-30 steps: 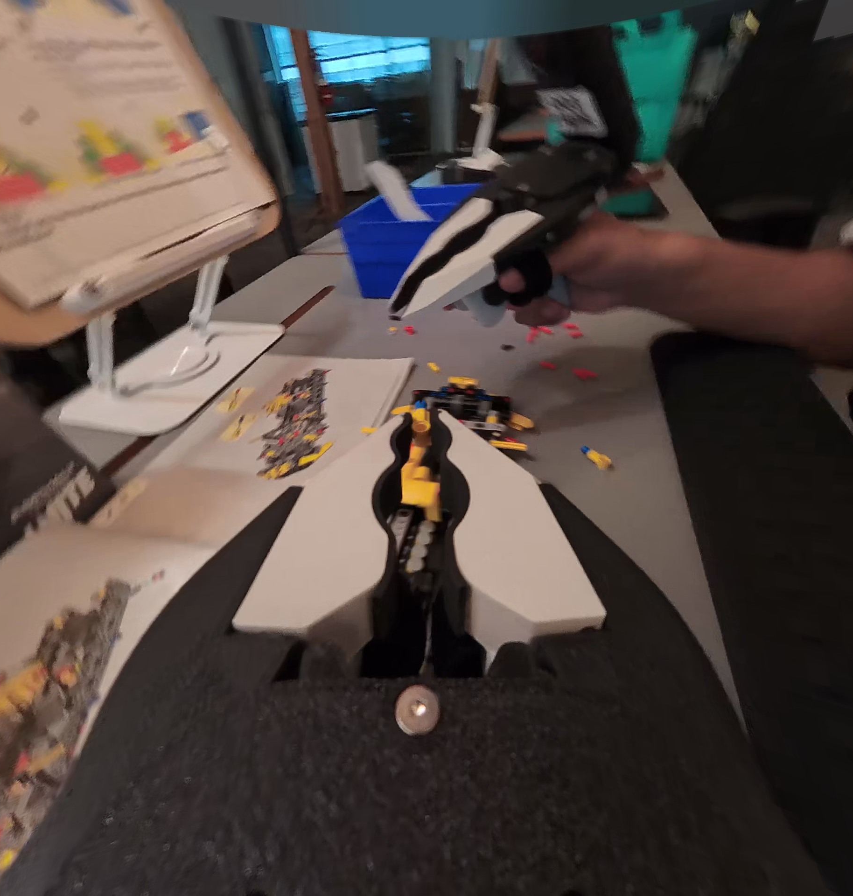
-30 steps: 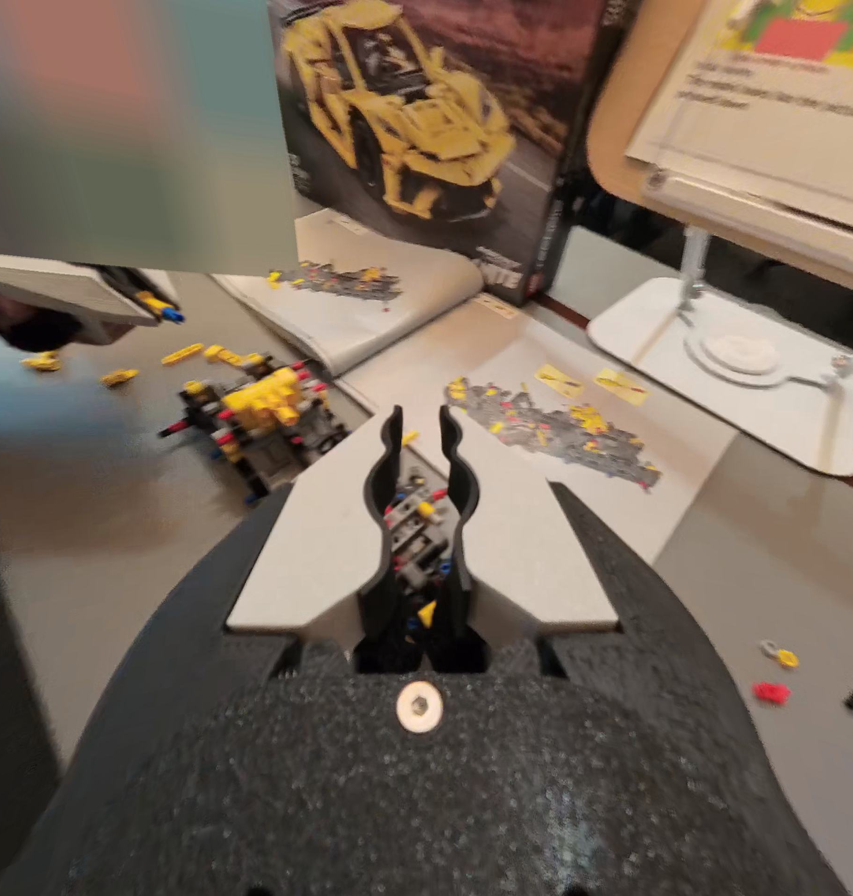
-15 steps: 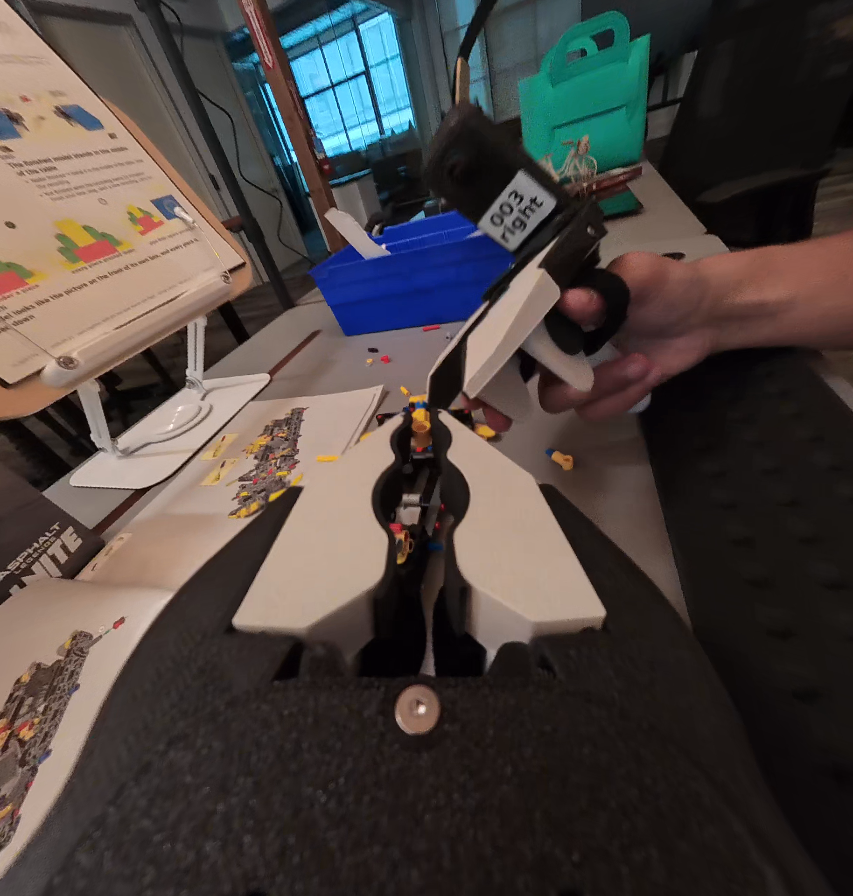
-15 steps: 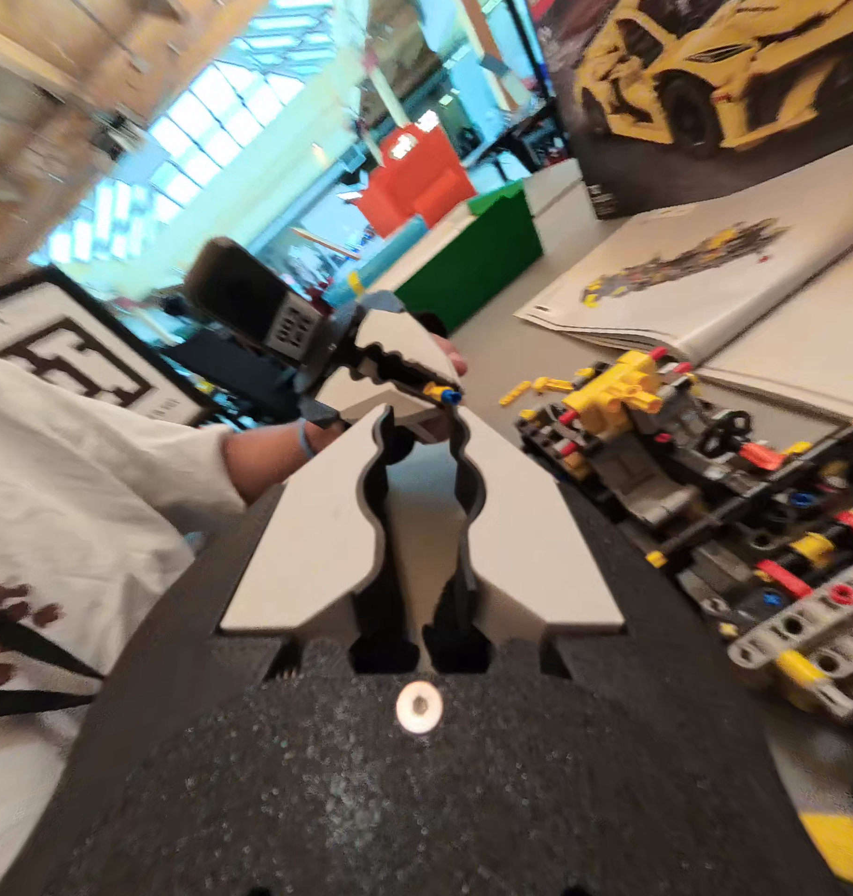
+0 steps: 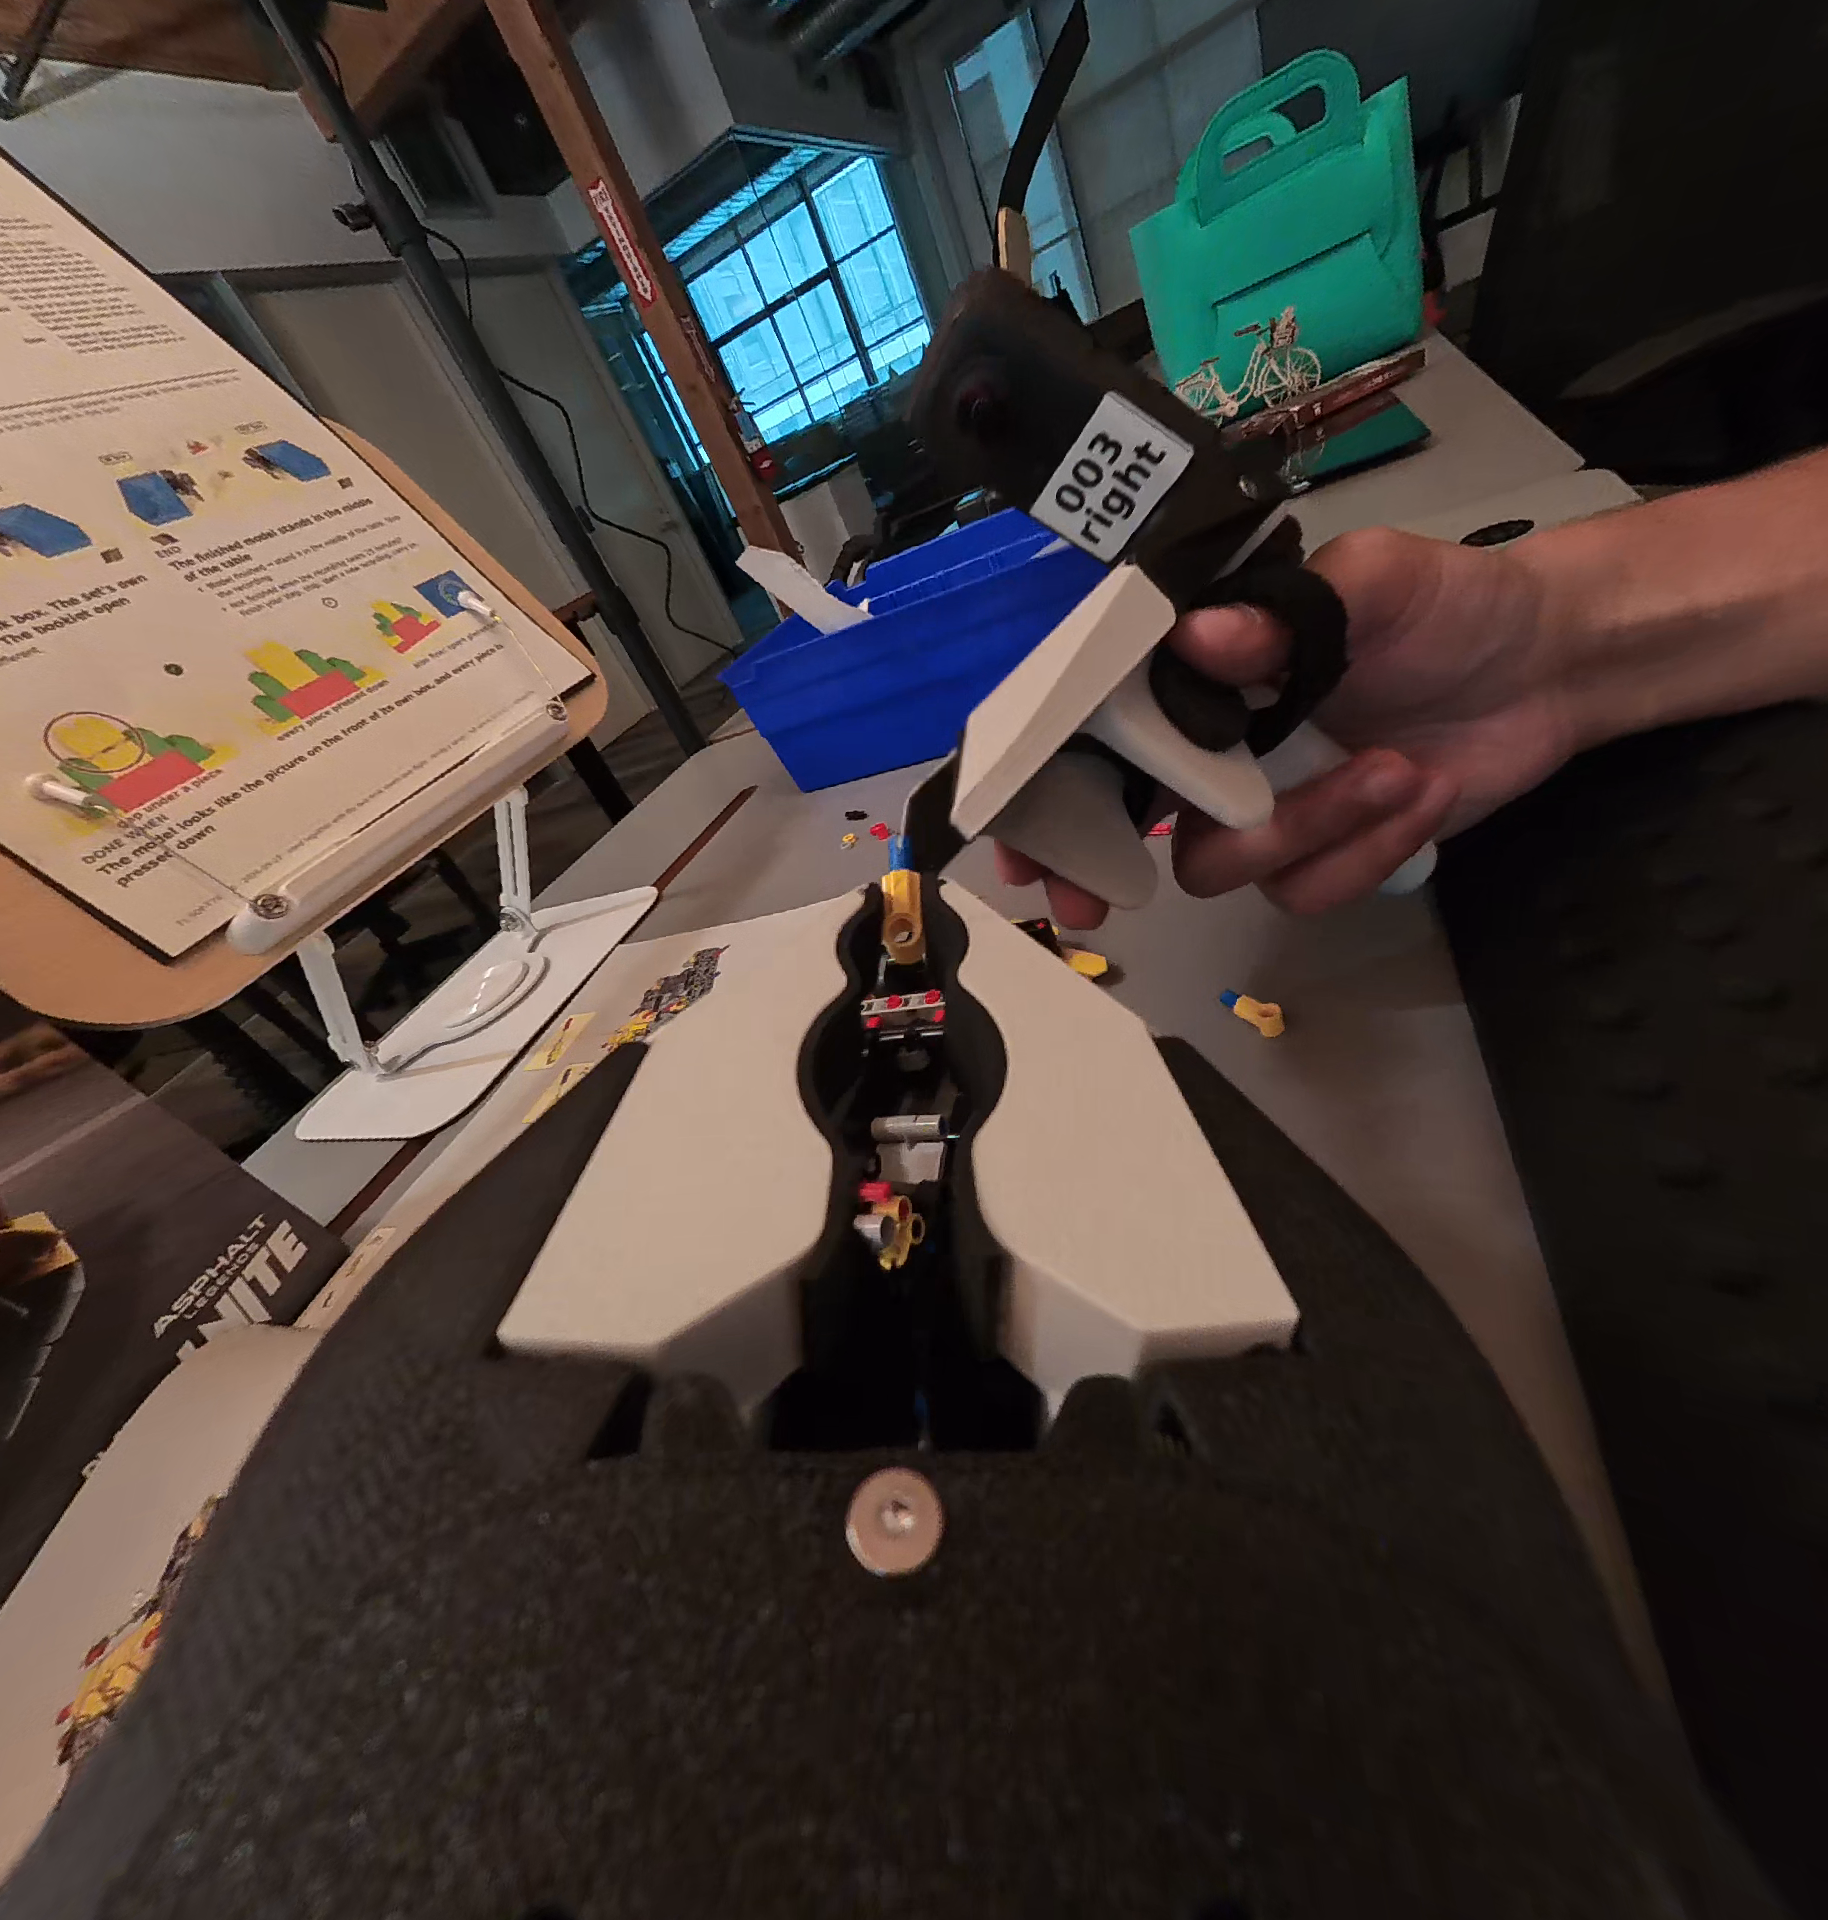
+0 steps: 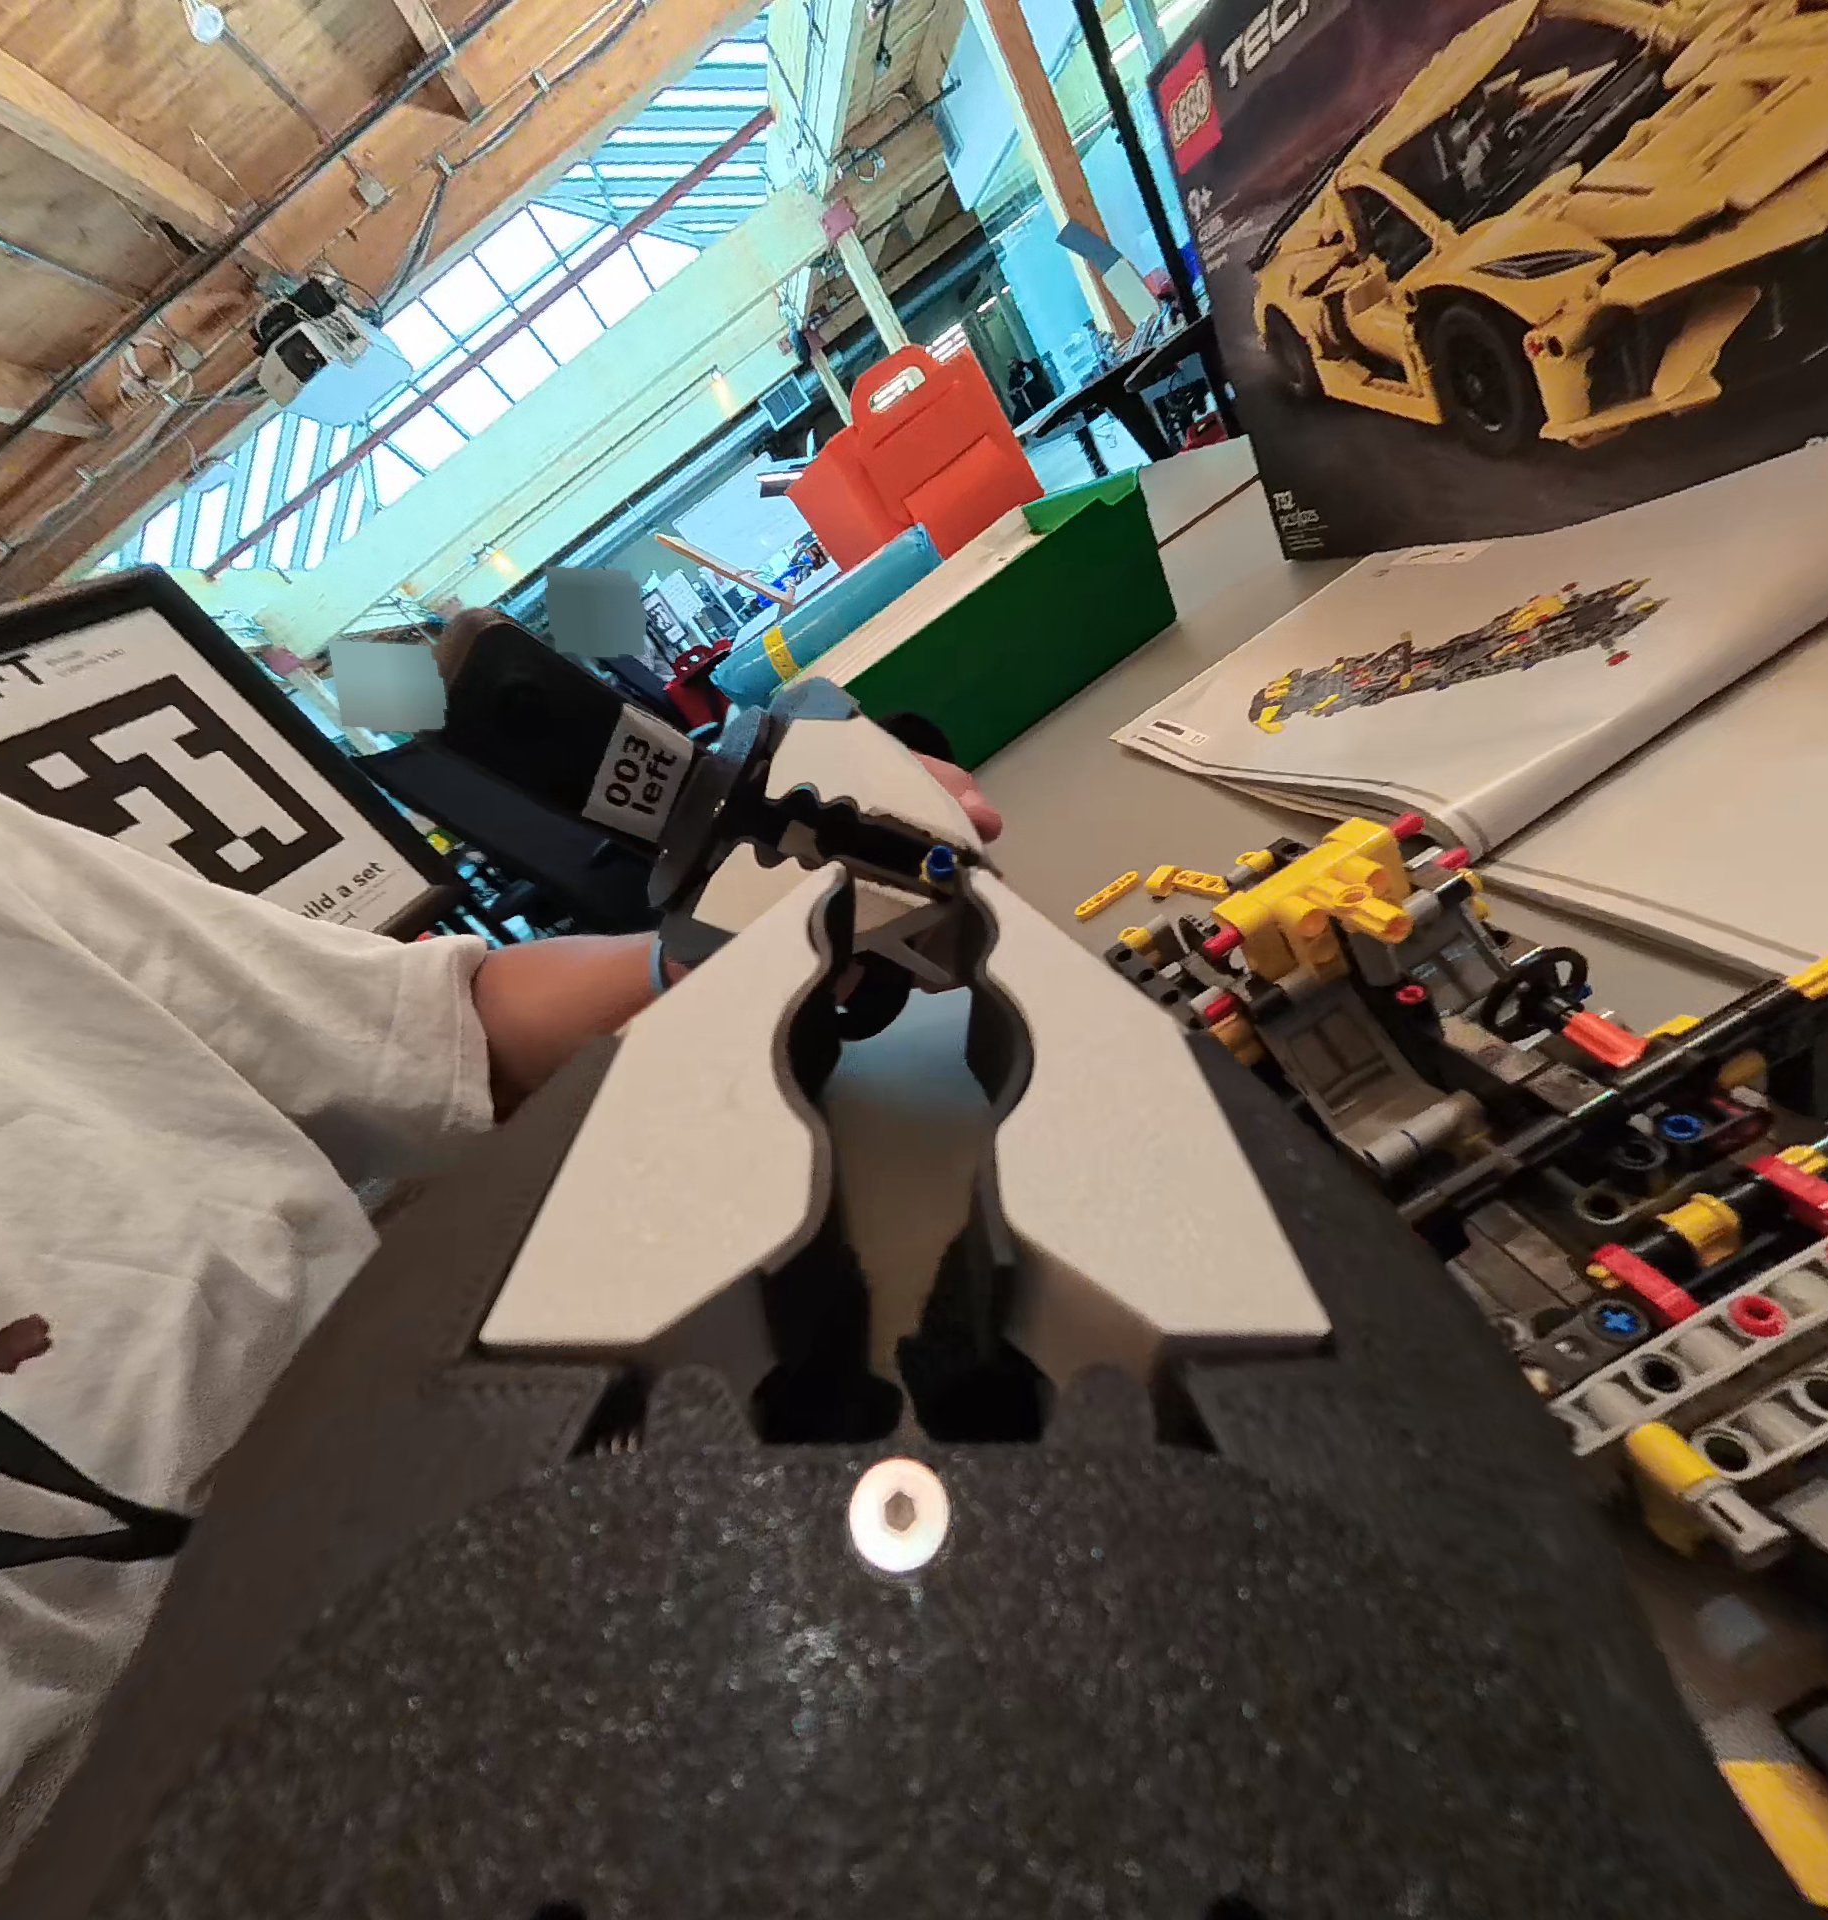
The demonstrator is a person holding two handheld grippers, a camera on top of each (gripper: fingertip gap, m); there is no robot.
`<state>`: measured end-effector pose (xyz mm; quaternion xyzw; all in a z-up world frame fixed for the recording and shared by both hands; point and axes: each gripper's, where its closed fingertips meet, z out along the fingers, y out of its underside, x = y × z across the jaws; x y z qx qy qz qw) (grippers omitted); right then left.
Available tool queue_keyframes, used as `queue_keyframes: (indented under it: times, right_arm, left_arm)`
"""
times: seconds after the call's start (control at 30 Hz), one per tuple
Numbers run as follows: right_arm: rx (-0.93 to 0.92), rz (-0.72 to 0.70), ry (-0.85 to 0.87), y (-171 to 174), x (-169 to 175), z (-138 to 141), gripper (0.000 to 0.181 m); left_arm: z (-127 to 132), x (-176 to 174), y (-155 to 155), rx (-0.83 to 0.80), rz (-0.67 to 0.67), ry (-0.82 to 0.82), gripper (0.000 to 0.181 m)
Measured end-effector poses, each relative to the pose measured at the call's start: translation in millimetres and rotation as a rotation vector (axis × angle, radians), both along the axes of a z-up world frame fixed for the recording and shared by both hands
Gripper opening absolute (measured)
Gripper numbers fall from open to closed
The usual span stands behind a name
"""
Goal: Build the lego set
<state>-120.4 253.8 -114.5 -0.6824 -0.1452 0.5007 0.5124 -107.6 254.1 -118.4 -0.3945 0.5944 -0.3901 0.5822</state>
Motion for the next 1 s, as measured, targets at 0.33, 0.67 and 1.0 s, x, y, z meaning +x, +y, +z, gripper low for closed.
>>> queue_keyframes:
  times: [0.33,0.67,1.0]
  right_arm:
    - [0.181,-0.204,-0.218,10.4,19.0,2.2,0.011]
    - [0.240,-0.065,-0.377,-5.1,-19.1,-14.5,0.007]
    - [-0.206,0.520,0.521,-37.4,-8.6,40.0,0.029]
  left_arm:
    - [-12.2,4.9,2.0,0.024,0.024,0.054,0.007]
    - [-24.9,7.6,9.3,0.060,0.082,0.127,0.007]
    - [50.6,-16.4,-31.0,-0.179,-0.237,-0.299,0.007]
